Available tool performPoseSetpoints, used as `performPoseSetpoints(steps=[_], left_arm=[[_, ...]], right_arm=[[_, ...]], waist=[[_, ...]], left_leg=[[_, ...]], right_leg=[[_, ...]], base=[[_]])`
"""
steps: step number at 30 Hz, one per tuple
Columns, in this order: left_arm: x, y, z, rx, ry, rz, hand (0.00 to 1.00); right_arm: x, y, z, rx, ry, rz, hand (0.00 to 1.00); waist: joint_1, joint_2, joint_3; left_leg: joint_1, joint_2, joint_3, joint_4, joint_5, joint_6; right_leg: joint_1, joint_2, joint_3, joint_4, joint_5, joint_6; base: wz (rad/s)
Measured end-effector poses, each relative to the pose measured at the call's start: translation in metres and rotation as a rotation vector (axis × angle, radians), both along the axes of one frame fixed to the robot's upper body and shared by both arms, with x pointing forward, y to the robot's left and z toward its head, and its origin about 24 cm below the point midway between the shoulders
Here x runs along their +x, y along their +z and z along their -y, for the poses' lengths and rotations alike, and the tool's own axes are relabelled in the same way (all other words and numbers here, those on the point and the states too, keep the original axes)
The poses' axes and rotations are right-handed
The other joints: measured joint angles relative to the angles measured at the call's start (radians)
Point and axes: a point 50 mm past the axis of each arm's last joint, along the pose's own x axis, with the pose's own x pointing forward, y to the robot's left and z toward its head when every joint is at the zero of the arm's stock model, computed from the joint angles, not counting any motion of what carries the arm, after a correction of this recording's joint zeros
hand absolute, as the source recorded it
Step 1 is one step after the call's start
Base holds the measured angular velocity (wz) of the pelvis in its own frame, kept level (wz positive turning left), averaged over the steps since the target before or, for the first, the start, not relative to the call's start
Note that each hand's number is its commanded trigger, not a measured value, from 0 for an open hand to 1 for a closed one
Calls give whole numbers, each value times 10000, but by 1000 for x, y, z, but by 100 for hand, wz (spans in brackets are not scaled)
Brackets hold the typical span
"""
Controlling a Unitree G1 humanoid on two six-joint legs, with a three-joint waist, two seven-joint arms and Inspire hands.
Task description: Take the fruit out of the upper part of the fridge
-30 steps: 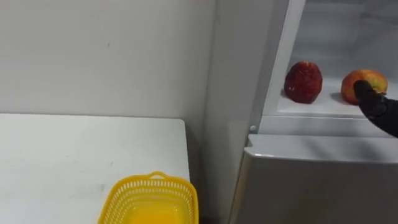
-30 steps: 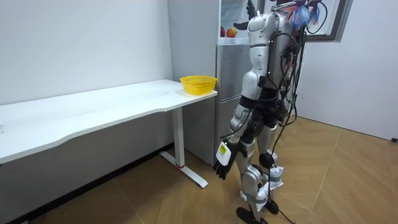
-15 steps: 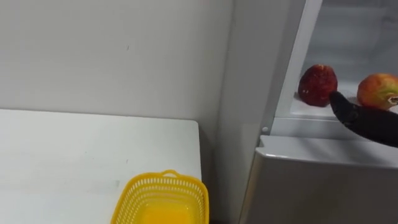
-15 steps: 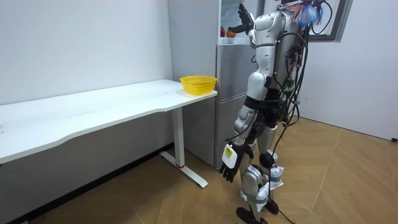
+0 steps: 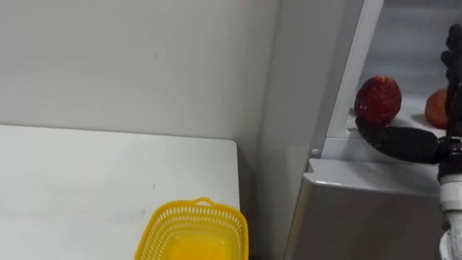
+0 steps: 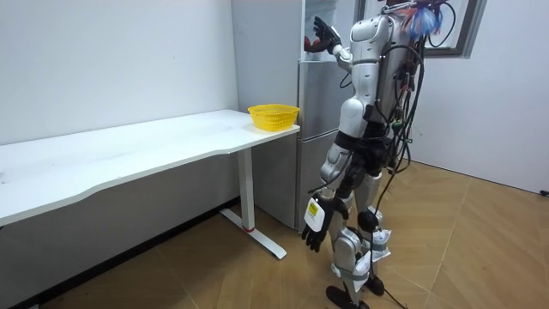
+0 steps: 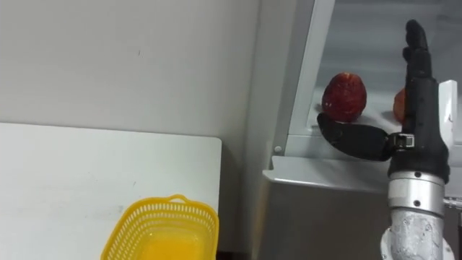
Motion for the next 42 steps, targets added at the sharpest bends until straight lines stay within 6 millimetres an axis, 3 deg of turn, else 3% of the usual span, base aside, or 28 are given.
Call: performPoseSetpoints(steps=[14,25,28,33,42], left_arm=[[7,1,-1,80,-8,189,0],[9,4,-1,60,-19,497,0],[6,4,-1,-42,13,438,0],[7,6,-8,61,149,480,0],[2,6,-11,-86,382,235,0]], right_arm=[[10,-10,3,569,20,-750,0],[31,-3,11,500,467,-1317,0],[31,-2,12,398,647,-1432,0],[36,-3,25,711,1136,-1973,0],[49,-1,41,1306,2072,-2922,0]], waist=[[-15,-86,-29],[-40,-79,-30],[-48,-117,-32],[-35,-360,-17],[-46,-430,-50]], left_leg=[[-81,-1,-129,64,2,-2],[-196,6,-227,165,5,-8],[-200,6,-226,158,5,-8],[-208,10,-228,161,13,-20],[-197,6,-262,169,12,-18]], right_leg=[[53,-41,-210,55,5,-9],[42,-48,-368,58,35,-50],[34,-51,-370,50,35,-50],[34,-48,-379,47,35,-50],[73,-49,-391,25,41,-50]], base=[[1],[2],[0],[0],[0]])
